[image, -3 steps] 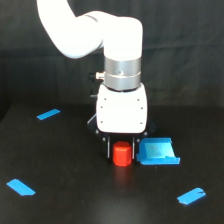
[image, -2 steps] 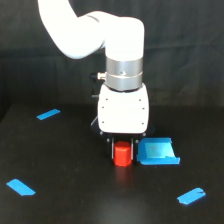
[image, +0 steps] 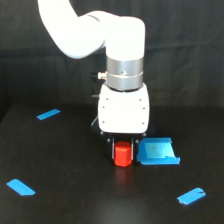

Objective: Pick up the red object from the table

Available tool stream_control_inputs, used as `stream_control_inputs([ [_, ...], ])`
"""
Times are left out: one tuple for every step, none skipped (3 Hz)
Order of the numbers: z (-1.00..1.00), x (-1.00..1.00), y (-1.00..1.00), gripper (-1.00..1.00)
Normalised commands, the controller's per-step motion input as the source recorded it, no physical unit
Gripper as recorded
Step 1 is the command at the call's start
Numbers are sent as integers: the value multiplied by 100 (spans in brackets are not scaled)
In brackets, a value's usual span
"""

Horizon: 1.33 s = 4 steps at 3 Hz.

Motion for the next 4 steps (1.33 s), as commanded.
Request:
stream_control_inputs([
  [99, -37, -13, -100],
  [98, -8, -5, -94],
  [98, -7, -18, -100],
  [100, 6, -10, -91],
])
